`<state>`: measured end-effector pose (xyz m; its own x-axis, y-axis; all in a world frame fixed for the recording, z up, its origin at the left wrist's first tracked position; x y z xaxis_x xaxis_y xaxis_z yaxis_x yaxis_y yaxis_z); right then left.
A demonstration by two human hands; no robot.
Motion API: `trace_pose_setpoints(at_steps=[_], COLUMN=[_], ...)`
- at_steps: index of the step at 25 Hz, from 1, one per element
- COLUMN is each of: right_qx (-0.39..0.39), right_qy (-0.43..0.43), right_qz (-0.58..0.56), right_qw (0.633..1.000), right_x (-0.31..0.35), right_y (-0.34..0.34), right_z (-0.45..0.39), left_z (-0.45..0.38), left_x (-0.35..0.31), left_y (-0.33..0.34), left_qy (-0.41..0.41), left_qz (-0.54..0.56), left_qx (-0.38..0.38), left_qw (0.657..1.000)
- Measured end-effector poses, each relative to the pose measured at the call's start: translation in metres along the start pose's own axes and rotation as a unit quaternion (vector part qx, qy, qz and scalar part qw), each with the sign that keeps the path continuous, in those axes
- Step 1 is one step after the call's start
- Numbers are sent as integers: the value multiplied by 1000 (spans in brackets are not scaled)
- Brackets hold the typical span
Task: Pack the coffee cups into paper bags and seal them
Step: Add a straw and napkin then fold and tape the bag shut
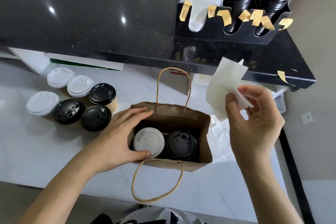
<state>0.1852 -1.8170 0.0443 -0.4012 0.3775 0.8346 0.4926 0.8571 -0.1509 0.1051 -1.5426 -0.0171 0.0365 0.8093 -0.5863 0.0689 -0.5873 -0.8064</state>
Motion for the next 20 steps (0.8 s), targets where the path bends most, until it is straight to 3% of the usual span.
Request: trace_pose_setpoints(at_steps=[4,8,12,16,20], right_qx=[131,306,414,457,559], right_qy=[-176,-273,-288,-283,-184], right_qz=[1,48,124,189,225], right_qw=[976,911,855,822,776], right_x=[17,3,-8,-12,-15], right_y=[17,39,54,63,64], right_z=[26,47,56,59,65], left_z=[-1,-2,1,1,2], left_x=[0,-2,-1,1,2], left_y=[0,-2,0,-1,-1], left_qy=[-12,-8,-28,-24,-14], left_qz=[6,15,44,40,33], left_qx=[-3,-10,-7,-6,-8], left_qw=[1000,1000,999,999,999])
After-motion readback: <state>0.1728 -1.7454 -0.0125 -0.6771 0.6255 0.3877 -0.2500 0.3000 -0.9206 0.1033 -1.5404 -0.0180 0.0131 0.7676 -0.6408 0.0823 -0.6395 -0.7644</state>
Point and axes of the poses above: each hand's wrist, its own z-axis away from the middle knuckle, its own y-axis out of the palm, x = y × z, the point moved 2 cm from there along -z, towards the middle knuckle, and after that the axes turned 11 degrees about -x, right-handed, at the moved point
